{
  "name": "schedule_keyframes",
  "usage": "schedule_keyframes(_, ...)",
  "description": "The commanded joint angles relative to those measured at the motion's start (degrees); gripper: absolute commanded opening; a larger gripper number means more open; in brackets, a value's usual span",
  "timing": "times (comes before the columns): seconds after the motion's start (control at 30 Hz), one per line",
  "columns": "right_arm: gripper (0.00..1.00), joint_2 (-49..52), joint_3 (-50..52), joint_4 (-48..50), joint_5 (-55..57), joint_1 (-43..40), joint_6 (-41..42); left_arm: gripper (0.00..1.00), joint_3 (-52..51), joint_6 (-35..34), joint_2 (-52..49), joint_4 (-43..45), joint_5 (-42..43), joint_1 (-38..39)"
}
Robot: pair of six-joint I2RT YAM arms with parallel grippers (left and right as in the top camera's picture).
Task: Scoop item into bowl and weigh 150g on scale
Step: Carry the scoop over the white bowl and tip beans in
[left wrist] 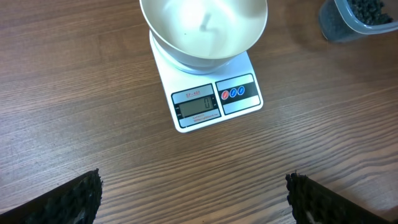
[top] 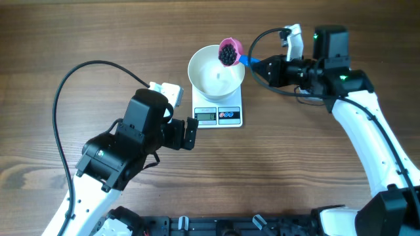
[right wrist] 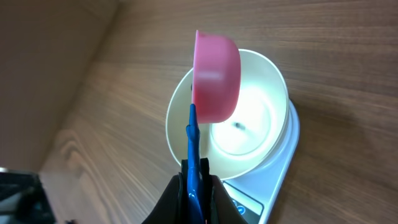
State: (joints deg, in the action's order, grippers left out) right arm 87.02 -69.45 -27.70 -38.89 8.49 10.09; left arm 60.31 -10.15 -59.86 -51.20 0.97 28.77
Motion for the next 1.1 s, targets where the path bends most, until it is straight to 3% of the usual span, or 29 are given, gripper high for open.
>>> schedule_keyframes(0.0,0.04,-0.74,-0.81,0.42,7.08,2.43,-5.79,1.0,0.0,0.9,0.15,0.11,0.68,0.26)
schedule_keyframes(0.1,0.04,-0.74,-0.81,0.37,11.93,4.22,-6.23,1.0,0.0,0.9,0.15,0.11,0.68,0.26)
schedule_keyframes(0.23,0.04,-0.74,-0.81,0.02,12.66,6.08,-14.67,1.0,0.0,0.9,0.15,0.11,0.68,0.26)
schedule_keyframes(0.37,0.04,-0.72,-0.81,1.16,21.14,8.68,-18.8,1.0,0.0,0.9,0.15,0.11,0.68,0.26)
schedule_keyframes(0.73,0.04,-0.72,-0.81,1.2,24.35,12.87,-29.83,1.0,0.0,0.9,0.15,0.11,0.68,0.26)
schedule_keyframes(0.83,0.04,-0.72,-0.81,2.95,32.15,14.82,-31.17,1.0,0.0,0.9,0.15,0.11,0.68,0.26)
schedule_keyframes(1.07,0.04,-0.74,-0.81,4.0,32.02,14.86,-38.6,1.0,0.0,0.9,0.15,0.11,0.68,0.26)
